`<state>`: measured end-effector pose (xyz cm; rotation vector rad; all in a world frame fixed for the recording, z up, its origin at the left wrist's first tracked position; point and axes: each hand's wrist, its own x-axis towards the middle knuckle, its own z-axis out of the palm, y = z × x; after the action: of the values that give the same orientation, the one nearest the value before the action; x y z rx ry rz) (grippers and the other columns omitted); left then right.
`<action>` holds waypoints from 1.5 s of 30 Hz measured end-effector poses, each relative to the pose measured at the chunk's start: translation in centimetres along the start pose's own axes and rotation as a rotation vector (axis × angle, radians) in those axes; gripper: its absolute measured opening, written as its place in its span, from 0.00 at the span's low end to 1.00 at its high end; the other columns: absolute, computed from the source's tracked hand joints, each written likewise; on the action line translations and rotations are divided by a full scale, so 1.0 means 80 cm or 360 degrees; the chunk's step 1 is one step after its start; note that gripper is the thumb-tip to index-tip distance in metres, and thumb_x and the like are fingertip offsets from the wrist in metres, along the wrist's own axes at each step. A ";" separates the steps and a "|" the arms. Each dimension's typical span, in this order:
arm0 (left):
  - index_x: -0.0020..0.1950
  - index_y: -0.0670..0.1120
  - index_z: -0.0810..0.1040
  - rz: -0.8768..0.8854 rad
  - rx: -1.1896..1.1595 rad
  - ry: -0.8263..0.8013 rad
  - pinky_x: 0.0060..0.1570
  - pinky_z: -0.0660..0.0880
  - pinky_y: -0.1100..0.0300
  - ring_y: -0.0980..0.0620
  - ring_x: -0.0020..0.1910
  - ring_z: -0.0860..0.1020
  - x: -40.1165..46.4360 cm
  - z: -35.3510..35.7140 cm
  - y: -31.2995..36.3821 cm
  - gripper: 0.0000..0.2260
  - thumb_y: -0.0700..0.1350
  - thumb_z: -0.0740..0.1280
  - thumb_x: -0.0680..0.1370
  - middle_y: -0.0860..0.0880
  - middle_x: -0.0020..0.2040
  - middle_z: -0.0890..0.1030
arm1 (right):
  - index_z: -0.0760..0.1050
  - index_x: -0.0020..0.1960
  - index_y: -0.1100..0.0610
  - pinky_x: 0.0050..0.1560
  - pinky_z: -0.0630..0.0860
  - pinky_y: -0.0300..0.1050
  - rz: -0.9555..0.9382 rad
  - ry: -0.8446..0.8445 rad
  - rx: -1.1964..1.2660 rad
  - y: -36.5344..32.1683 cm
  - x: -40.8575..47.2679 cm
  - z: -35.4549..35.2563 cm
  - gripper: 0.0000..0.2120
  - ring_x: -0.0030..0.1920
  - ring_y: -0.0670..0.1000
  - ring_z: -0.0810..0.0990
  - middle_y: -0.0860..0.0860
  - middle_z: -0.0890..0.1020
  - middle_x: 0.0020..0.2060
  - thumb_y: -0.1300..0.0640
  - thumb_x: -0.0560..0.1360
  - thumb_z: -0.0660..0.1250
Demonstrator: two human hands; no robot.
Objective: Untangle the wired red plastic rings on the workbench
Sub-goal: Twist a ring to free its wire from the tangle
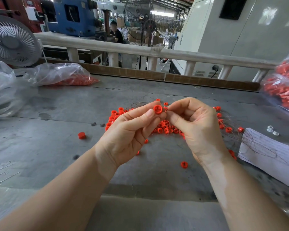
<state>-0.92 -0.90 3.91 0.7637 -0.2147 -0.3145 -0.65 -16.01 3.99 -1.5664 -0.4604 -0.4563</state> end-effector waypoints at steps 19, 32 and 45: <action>0.42 0.41 0.85 0.0021 0.0008 0.0064 0.39 0.79 0.68 0.53 0.41 0.84 0.002 0.001 -0.003 0.11 0.35 0.64 0.66 0.44 0.40 0.85 | 0.78 0.37 0.51 0.37 0.75 0.38 -0.0092 0.0061 -0.0173 -0.005 -0.002 -0.002 0.08 0.34 0.44 0.78 0.47 0.82 0.32 0.63 0.67 0.72; 0.42 0.41 0.85 0.0045 0.0052 0.0058 0.39 0.78 0.69 0.53 0.41 0.84 0.000 0.004 -0.006 0.11 0.34 0.65 0.66 0.43 0.41 0.85 | 0.80 0.37 0.52 0.43 0.79 0.40 0.0073 0.0051 0.0040 0.001 -0.001 -0.002 0.09 0.38 0.49 0.81 0.50 0.83 0.34 0.66 0.68 0.72; 0.43 0.41 0.85 0.0020 0.0019 0.0080 0.39 0.79 0.68 0.53 0.41 0.84 0.000 0.005 -0.005 0.11 0.35 0.64 0.67 0.43 0.42 0.85 | 0.78 0.39 0.59 0.35 0.73 0.32 0.0284 0.0075 0.0296 -0.004 -0.002 0.000 0.07 0.36 0.46 0.81 0.53 0.83 0.34 0.60 0.62 0.71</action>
<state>-1.16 -1.42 3.90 0.7808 -0.1742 -0.2821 -0.91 -16.02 4.17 -1.3999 -0.3142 -0.3036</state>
